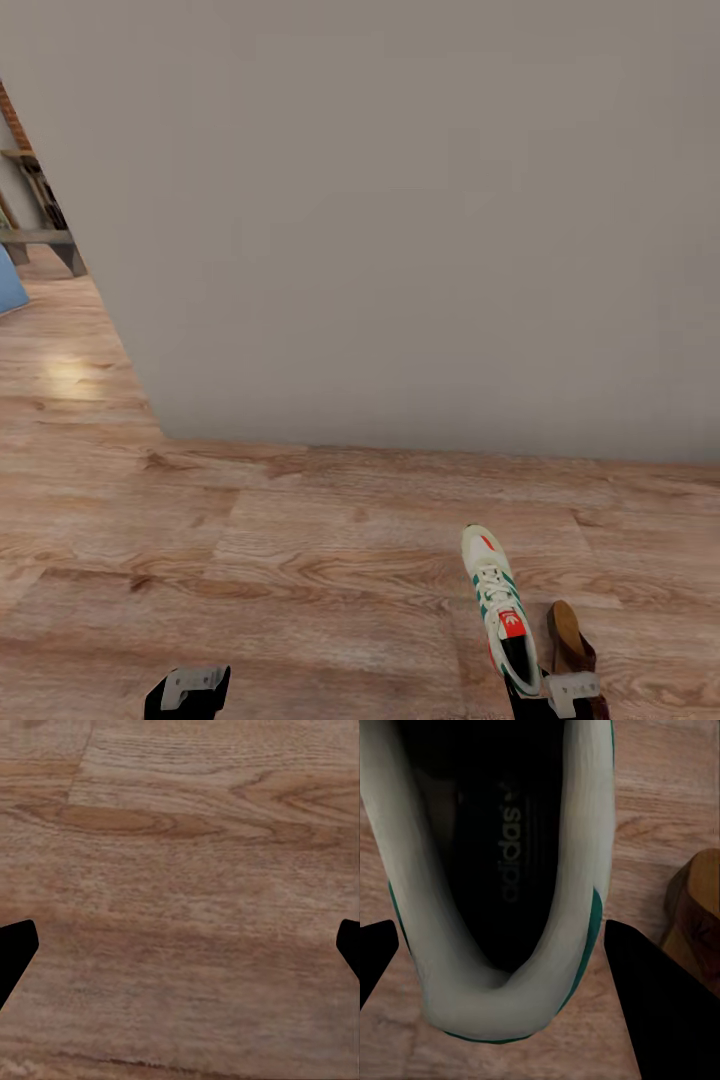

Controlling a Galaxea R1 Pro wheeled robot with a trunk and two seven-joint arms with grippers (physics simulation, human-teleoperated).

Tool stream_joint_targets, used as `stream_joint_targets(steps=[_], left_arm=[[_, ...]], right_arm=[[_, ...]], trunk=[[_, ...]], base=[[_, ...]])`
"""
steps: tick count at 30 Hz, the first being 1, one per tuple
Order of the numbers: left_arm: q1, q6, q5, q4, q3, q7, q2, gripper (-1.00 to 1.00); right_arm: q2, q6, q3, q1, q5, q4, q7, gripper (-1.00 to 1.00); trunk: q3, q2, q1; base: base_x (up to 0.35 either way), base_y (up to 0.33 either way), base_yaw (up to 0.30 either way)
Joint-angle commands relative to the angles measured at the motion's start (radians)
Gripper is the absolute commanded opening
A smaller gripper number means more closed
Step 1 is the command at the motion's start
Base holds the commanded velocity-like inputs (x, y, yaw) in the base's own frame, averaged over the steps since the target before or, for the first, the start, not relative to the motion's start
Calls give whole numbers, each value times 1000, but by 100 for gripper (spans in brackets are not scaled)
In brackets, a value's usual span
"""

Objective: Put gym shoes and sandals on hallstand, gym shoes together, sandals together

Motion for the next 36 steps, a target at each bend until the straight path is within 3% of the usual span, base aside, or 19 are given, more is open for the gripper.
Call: stream_joint_targets(steps=[1, 25, 36], left_arm=[[0, -2, -1, 0, 7, -9, -1, 100], [0, -7, 0, 0, 7, -9, -1, 100], [0, -7, 0, 0, 7, -9, -1, 100]], right_arm=[[1, -3, -9, -1, 3, 1, 9, -100], [1, -3, -9, -1, 3, 2, 9, -100], [1, -3, -9, -1, 3, 1, 9, -100]], trunk=[[-1, 0, 0], [-1, 0, 0], [-1, 0, 0]], base=[[38, 33, -300], [135, 236, -300], [8, 82, -300]])
